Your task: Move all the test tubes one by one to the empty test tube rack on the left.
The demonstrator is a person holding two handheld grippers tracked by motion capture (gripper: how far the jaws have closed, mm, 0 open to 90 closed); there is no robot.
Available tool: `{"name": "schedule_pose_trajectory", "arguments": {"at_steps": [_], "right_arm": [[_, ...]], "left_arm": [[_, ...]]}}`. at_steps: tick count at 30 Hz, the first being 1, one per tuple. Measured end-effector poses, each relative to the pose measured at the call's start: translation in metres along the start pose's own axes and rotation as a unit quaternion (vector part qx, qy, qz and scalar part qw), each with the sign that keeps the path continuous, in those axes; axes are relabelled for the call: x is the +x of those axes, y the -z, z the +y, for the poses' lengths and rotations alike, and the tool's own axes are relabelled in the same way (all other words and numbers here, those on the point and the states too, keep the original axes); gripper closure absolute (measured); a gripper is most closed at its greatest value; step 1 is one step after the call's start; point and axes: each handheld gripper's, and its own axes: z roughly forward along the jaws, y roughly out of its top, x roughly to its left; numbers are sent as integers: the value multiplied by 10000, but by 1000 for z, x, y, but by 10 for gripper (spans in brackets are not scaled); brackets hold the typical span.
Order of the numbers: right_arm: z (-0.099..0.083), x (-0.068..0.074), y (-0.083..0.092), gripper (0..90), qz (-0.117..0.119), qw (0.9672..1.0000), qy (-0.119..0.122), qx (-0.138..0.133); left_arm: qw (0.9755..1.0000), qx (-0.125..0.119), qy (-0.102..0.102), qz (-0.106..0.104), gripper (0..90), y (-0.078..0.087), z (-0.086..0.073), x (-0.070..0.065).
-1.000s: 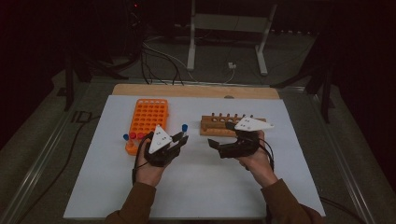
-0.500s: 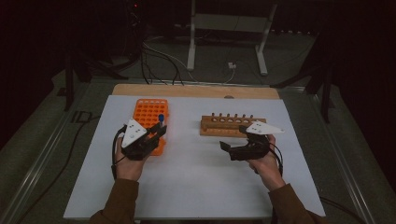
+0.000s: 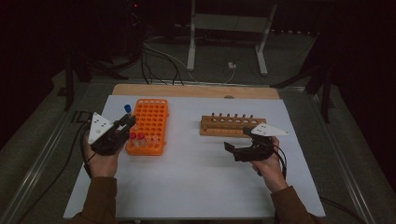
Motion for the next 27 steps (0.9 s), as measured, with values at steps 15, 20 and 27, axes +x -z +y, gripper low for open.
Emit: {"name": "schedule_pose_trajectory", "arguments": {"at_steps": [15,20,27], "right_arm": [[-2,1,0,12,45,10000,9,-17],[-3,2,0,13,58,10000,17,-14],[-3,2,-1,13,73,10000,8,-10]], "left_arm": [[9965,614,345,461,768,-13,-39,45],[9953,701,504,434,770,-20,-49,48],[9954,785,501,238,771,-29,-53,46]]}}
